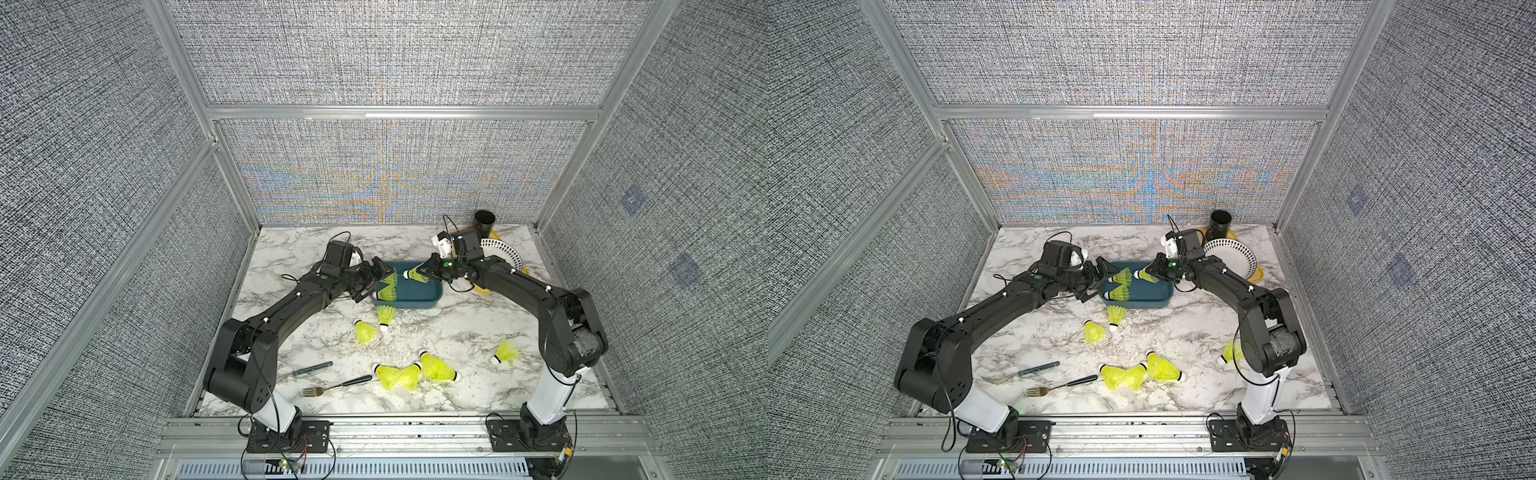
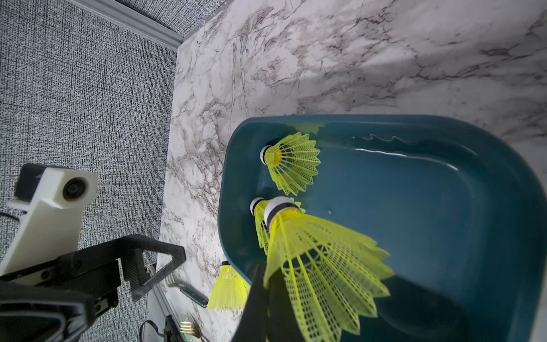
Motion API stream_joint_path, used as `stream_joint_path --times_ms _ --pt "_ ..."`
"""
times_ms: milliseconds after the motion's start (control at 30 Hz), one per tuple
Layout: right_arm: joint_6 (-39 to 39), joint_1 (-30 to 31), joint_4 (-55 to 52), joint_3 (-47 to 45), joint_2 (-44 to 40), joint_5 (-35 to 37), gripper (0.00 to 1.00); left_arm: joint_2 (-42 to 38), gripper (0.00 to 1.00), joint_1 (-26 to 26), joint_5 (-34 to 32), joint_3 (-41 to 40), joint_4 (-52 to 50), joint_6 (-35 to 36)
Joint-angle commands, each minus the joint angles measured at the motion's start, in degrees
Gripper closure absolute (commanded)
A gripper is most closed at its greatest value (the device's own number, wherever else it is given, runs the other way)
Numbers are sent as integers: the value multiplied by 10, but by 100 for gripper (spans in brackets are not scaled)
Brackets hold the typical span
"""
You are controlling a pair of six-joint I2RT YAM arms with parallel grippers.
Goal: Put the shuttlecocks into the storage box
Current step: Place the shuttlecock in the storage box.
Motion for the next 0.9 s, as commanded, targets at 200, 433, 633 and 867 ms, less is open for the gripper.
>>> stream_joint_path --times_ms 200,433,633,867 --pt "34 3 48 45 71 -23 100 19 0 9 3 25 -19 24" --pt "44 16 61 70 112 -38 100 16 0 11 2 21 -33 35" --pt "63 20 82 78 137 -43 100 15 0 11 0 20 -45 45" --pt "75 22 101 88 157 -53 100 10 0 11 -4 21 -55 52"
